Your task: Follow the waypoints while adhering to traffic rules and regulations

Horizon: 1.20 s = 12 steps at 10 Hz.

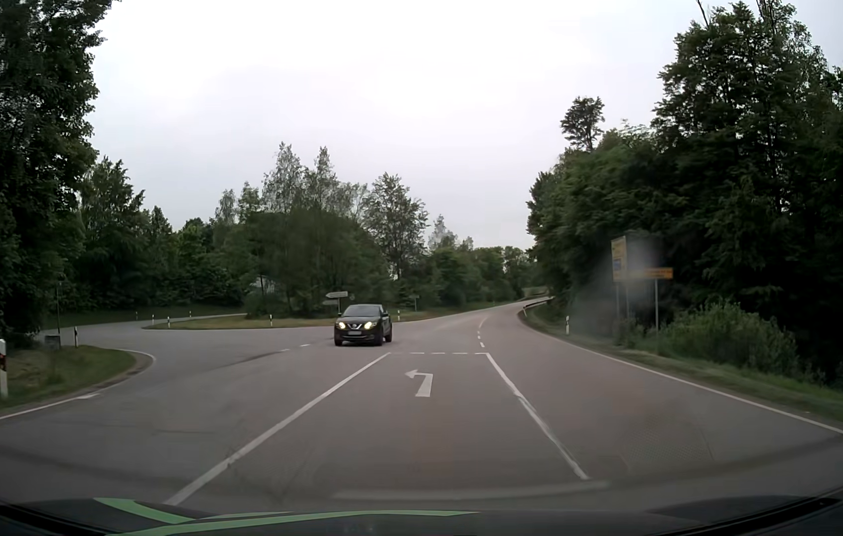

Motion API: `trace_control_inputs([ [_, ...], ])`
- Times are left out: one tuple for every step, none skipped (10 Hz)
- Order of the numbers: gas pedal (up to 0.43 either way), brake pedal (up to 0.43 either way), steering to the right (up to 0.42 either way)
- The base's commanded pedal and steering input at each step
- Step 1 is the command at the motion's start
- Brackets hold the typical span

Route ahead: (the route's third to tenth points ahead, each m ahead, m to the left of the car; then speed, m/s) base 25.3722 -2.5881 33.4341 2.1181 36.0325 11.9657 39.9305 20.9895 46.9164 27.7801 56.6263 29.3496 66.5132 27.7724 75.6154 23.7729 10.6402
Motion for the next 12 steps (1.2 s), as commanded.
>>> trace_control_inputs([
  [0.000, 0.232, 0.018],
  [0.000, 0.232, 0.017],
  [0.000, 0.232, 0.016],
  [0.000, 0.232, 0.015],
  [0.000, 0.232, 0.013],
  [0.000, 0.232, 0.013],
  [0.000, 0.232, 0.012],
  [0.000, 0.232, 0.006],
  [0.000, 0.232, 0.001],
  [0.000, 0.232, 0.001],
  [0.000, 0.232, -0.003],
  [0.000, 0.232, -0.009],
])
